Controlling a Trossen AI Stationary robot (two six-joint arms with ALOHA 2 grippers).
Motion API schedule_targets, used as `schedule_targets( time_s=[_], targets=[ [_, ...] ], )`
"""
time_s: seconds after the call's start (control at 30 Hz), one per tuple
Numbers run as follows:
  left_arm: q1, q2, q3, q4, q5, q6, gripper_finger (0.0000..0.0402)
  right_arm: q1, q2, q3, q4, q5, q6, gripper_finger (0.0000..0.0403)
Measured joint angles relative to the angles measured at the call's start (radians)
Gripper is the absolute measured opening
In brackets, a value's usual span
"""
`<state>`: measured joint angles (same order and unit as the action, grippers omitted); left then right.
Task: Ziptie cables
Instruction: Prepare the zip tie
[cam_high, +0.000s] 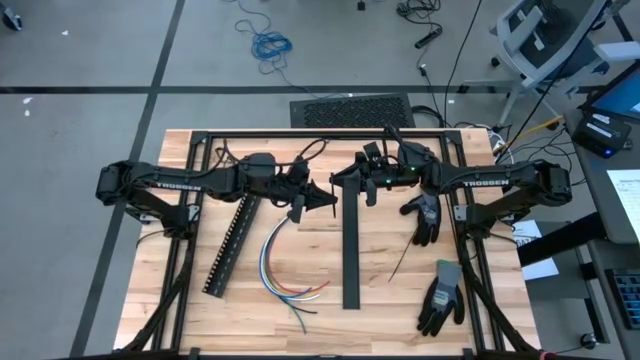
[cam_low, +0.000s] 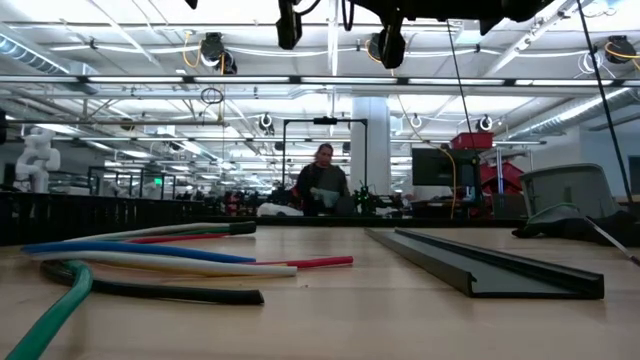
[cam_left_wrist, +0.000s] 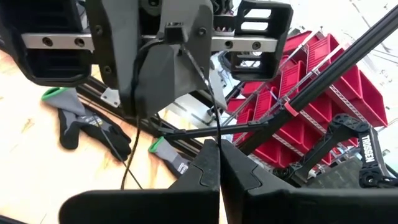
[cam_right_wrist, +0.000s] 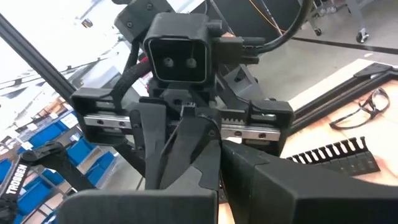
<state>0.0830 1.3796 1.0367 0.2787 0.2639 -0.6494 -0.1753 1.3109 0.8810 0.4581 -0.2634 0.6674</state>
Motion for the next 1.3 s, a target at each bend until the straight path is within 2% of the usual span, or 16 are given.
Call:
schedule_targets(
  time_s=[0.6,1.3],
  targets=[
    [0.005,0.0,0.0,-0.024,-0.034,0.002,0.0,0.01,0.0,0.0,0.011,-0.026,0.023,0.0],
    [0.011,0.0,-0.001,0.027,-0.013,-0.053,0.0,0.03,0.0,0.0,-0.032,0.001,-0.109,0.0]
  ],
)
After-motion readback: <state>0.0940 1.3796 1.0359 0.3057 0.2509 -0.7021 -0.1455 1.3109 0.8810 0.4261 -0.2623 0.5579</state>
